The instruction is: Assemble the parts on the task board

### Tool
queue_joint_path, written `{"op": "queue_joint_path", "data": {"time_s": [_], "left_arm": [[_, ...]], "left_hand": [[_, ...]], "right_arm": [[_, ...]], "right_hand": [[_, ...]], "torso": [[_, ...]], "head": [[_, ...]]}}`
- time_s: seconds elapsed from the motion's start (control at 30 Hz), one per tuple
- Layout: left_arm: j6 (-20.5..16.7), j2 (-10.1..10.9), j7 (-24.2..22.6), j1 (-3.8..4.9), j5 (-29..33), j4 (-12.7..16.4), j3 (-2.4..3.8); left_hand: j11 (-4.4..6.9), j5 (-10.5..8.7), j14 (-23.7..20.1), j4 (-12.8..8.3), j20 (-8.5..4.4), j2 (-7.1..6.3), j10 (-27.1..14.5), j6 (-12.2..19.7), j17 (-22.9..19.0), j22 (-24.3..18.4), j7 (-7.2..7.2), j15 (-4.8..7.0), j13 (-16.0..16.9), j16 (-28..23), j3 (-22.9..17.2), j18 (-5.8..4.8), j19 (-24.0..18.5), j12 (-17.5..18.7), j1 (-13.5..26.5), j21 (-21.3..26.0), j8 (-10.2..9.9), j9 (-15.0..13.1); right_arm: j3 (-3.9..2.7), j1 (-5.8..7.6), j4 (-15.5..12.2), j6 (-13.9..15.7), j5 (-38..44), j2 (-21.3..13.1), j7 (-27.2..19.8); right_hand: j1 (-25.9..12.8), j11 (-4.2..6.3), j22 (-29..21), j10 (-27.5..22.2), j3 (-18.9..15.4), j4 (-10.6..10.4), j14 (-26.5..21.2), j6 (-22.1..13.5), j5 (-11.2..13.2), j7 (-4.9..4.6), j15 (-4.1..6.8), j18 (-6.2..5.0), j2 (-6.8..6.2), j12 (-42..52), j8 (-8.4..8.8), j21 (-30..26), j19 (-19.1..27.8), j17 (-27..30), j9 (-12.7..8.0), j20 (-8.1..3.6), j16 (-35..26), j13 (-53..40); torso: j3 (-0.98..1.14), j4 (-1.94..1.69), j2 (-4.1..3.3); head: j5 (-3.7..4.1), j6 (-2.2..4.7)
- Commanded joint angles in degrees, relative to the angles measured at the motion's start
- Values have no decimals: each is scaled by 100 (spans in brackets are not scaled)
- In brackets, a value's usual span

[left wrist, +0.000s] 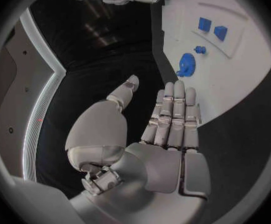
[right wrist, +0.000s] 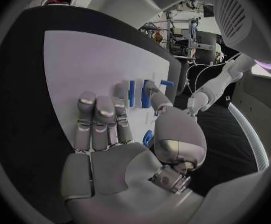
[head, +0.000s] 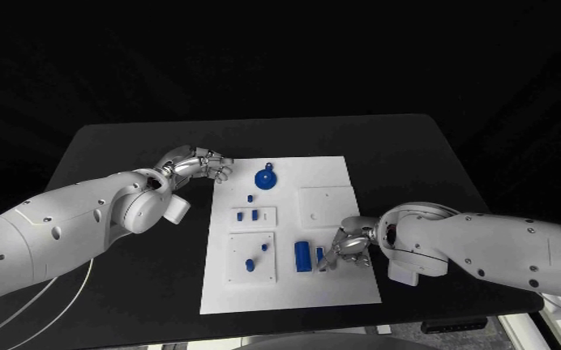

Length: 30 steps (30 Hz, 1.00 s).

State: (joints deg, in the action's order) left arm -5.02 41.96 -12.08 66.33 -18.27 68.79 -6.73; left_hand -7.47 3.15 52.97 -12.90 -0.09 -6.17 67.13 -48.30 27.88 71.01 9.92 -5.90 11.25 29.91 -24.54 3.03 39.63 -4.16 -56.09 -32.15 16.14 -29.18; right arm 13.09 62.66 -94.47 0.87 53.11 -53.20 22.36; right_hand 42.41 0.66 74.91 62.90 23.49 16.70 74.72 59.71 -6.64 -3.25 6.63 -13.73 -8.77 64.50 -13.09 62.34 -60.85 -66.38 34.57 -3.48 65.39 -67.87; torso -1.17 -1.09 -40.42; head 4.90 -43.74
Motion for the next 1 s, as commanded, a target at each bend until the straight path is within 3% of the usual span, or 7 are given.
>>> {"op": "queue_joint_path", "data": {"time_s": [0.03,0.3,0.57,0.67,0.8,0.83,1.0], "left_arm": [[30,2,-42,2,6,30,2],[-119,61,-85,6,143,100,9],[-435,115,-279,88,299,93,15],[-551,70,-333,155,488,-32,16],[-704,-12,-421,225,881,-212,20],[-725,-62,-435,241,1054,-290,21],[-528,-346,-390,267,1295,-838,50]], "left_hand": [[12,-9,38,26,41,14,-32,37,7,7,-4,-14,-9,-34,0,64,18,5,-27,19,36,9],[15,-8,54,26,39,15,-23,32,19,12,-5,-10,-8,-30,0,66,27,0,-31,20,42,9],[31,1,98,8,25,19,12,5,49,26,-17,9,-2,-21,-19,73,59,-15,-77,22,63,9],[36,5,111,0,21,26,24,-7,60,30,-21,14,0,-21,-29,72,66,-19,-99,26,71,9],[44,10,127,-25,16,44,41,-34,75,37,-32,20,2,-26,-49,67,71,-22,-147,37,89,8],[40,11,116,-30,17,49,34,-36,75,39,-34,16,-1,-39,-51,63,69,-16,-152,43,91,9],[-28,16,-98,-85,101,92,-122,-2,30,33,-24,-89,-65,-276,-80,24,-81,45,-211,181,79,39]], "right_arm": [[4,8,122,205,-467,-32,-158],[-263,193,572,428,-930,35,-1053],[-559,497,1422,487,-1918,395,-2324],[-635,532,2068,658,-2212,729,-2661],[-725,531,3120,708,-2644,1278,-2986],[-745,530,3393,715,-2694,1411,-3077],[-932,417,4497,588,-2914,1937,-3519]], "right_hand": [[126,-63,83,-68,-119,-7,-52,-468,228,-321,-36,-127,-55,-15,110,-52,50,-15,-48,4,-21,-13],[130,-128,66,-108,-172,-44,-73,-613,343,-387,-98,-127,-122,7,179,-95,44,-28,-65,17,-25,-15],[324,-131,55,-195,-167,1,-181,-563,187,-385,-105,-127,234,-7,133,-190,135,-1,-29,57,-120,9],[522,-140,-8,-359,-202,-26,-384,-558,133,-386,-129,-116,312,-171,114,-407,340,153,-7,170,-399,129],[758,-208,-267,-590,-71,-29,-679,-647,141,-464,-211,-53,406,-694,136,-979,670,599,5,429,-1106,602],[780,-228,-339,-587,-26,-36,-688,-667,166,-473,-226,-47,423,-824,138,-1114,699,715,10,490,-1277,753],[899,-458,-920,-860,336,-11,-1464,-815,218,-672,-782,194,537,-2755,153,-2396,1716,1724,30,918,-3024,2452]], "torso": [[-1,-8,1],[-4,-5,11],[-22,-5,22],[-23,4,43],[-53,13,87],[-57,18,100],[-69,-1,149]], "head": [[0,53],[-27,255],[-107,715],[-113,883],[-146,1045],[-155,1135],[-180,1419]]}}
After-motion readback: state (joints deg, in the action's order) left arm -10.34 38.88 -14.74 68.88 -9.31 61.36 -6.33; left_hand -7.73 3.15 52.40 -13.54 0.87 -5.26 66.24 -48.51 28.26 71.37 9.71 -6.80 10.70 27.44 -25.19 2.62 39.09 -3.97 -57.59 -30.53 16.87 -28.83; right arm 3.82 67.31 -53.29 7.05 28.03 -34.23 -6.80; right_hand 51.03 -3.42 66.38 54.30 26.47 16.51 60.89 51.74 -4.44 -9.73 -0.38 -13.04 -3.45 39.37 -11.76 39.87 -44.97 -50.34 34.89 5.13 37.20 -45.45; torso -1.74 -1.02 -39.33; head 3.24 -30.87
